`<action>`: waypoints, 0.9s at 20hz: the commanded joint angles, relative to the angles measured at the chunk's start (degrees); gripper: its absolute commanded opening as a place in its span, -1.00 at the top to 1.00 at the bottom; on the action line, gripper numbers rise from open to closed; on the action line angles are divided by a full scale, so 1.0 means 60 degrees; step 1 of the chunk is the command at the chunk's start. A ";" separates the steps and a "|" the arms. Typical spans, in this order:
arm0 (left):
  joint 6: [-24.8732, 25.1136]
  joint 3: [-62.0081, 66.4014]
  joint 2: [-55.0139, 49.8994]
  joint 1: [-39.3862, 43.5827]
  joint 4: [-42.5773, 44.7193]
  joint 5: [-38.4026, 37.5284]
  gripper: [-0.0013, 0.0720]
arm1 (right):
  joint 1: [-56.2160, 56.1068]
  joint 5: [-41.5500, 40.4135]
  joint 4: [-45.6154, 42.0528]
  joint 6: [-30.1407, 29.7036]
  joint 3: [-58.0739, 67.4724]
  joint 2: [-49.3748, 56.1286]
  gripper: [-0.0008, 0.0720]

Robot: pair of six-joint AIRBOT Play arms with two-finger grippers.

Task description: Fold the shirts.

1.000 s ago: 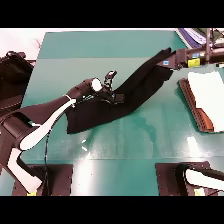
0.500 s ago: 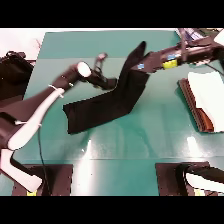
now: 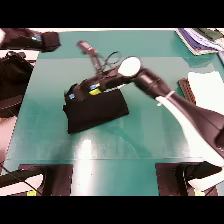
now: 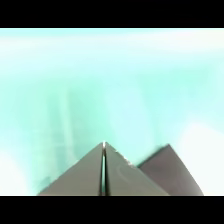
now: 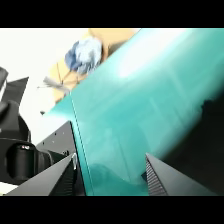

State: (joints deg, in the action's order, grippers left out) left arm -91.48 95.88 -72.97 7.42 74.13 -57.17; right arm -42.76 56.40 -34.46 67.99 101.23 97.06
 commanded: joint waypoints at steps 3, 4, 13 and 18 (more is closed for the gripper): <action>0.0004 0.0015 0.0535 -0.0262 0.0350 -0.0678 0.88 | 0.0816 0.2426 -0.1249 0.0280 0.0758 0.0856 -0.25; 0.0004 0.0000 0.0535 -0.0262 0.0317 -0.0707 0.88 | 0.1337 0.2714 -0.1468 0.0291 0.0317 0.0674 -0.25; 0.0113 -0.0011 0.0532 -0.0259 -0.0007 -0.0805 0.88 | 0.6186 0.2477 -0.0922 0.0954 -0.4091 0.0182 -0.75; 0.0328 -0.0029 0.0313 0.0368 -0.0058 -0.0710 0.88 | 0.5333 0.2237 0.0069 0.0907 -0.3559 0.1574 -0.74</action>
State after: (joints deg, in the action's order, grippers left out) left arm -90.32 95.77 -70.39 7.84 74.15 -61.67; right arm -9.21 70.28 -38.02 73.38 78.94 102.48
